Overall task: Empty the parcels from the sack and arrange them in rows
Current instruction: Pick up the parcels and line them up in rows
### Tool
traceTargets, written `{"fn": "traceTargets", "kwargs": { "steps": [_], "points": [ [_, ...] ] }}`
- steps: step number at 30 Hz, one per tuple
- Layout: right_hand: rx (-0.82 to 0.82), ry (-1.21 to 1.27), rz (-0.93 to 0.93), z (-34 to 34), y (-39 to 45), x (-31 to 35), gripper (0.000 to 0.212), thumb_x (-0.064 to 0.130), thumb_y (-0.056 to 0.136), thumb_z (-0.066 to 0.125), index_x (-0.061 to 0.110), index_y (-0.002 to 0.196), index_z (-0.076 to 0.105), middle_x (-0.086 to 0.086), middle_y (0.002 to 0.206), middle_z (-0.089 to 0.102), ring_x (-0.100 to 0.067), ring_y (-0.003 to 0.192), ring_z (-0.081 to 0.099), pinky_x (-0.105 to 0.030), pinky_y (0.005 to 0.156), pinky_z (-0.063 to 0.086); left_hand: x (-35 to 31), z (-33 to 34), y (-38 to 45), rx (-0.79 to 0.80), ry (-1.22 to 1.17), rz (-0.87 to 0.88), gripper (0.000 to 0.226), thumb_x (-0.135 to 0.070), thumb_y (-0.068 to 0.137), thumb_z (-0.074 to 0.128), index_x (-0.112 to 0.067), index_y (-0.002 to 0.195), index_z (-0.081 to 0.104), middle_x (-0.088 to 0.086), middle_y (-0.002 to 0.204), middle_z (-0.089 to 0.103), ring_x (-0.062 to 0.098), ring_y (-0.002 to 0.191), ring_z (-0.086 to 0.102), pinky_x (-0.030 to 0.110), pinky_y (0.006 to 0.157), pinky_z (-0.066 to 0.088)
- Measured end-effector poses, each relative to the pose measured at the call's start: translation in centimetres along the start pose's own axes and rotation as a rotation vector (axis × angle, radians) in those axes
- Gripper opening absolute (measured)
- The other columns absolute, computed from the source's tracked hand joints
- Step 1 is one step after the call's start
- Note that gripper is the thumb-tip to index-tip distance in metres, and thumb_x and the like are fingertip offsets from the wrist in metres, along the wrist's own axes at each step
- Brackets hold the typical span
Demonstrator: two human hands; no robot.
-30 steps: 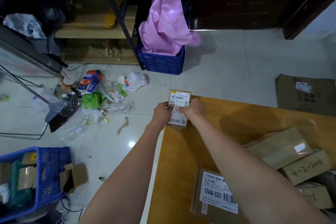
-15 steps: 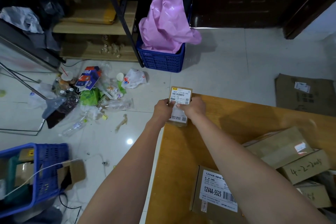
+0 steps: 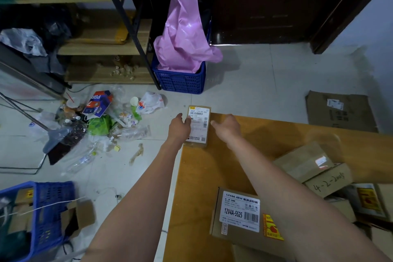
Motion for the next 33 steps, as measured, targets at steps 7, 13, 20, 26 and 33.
{"fn": "traceTargets", "kwargs": {
  "steps": [7, 13, 20, 26, 33],
  "points": [
    [-0.054, -0.002, -0.027, -8.4, -3.5, -2.1, 0.049, 0.009, 0.097, 0.05, 0.009, 0.145, 0.039, -0.011, 0.139, 0.052, -0.027, 0.123, 0.054, -0.021, 0.079, 0.039, -6.6, 2.8, -4.7, -0.017, 0.043, 0.193, 0.046, -0.018, 0.102, 0.045, -0.009, 0.147, 0.041, 0.017, 0.146, 0.046, 0.033, 0.126, 0.052, 0.035, 0.102, 0.044],
    [-0.197, -0.005, -0.044, -17.1, -6.5, -6.0, 0.047, 0.006, 0.09, 0.055, 0.009, 0.136, 0.046, -0.015, 0.128, 0.059, -0.032, 0.12, 0.057, -0.034, 0.096, 0.049, -12.3, 8.3, -10.6, 0.106, 0.073, 0.306, 0.045, -0.018, 0.1, 0.048, -0.01, 0.144, 0.044, 0.019, 0.142, 0.05, 0.035, 0.119, 0.057, 0.036, 0.095, 0.047],
    [-0.422, -0.163, 0.002, -26.1, -9.3, -14.4, 0.051, 0.012, 0.087, 0.061, 0.016, 0.134, 0.041, -0.018, 0.128, 0.054, -0.038, 0.12, 0.051, -0.042, 0.093, 0.049, -16.9, 16.8, -18.6, 0.318, 0.184, 0.389, 0.037, -0.016, 0.1, 0.046, -0.01, 0.135, 0.054, 0.016, 0.124, 0.063, 0.031, 0.105, 0.062, 0.035, 0.089, 0.049],
    [-0.371, -0.383, 0.249, -29.7, -11.3, -23.1, 0.082, 0.027, 0.09, 0.067, 0.018, 0.153, 0.016, -0.025, 0.147, 0.028, -0.043, 0.136, 0.028, -0.051, 0.112, 0.032, -16.5, 24.0, -24.0, 0.499, 0.318, 0.384, 0.042, -0.018, 0.1, 0.048, -0.011, 0.141, 0.05, 0.011, 0.143, 0.052, 0.029, 0.127, 0.052, 0.032, 0.101, 0.043],
    [-0.261, -0.415, 0.331, -29.8, -10.7, -27.4, 0.083, 0.011, 0.094, 0.056, 0.022, 0.157, 0.004, -0.028, 0.153, 0.021, -0.046, 0.14, 0.025, -0.053, 0.114, 0.03, -15.6, 25.9, -25.8, 0.534, 0.327, 0.351, 0.038, -0.024, 0.099, 0.048, -0.02, 0.138, 0.052, 0.008, 0.144, 0.049, 0.028, 0.124, 0.052, 0.037, 0.102, 0.045]
  ]
}}
Point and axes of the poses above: each hand's wrist, its own y-axis towards the middle knuckle, its own z-axis out of the palm, x = y × z, the point moved 6 cm from there along y, towards the middle knuckle
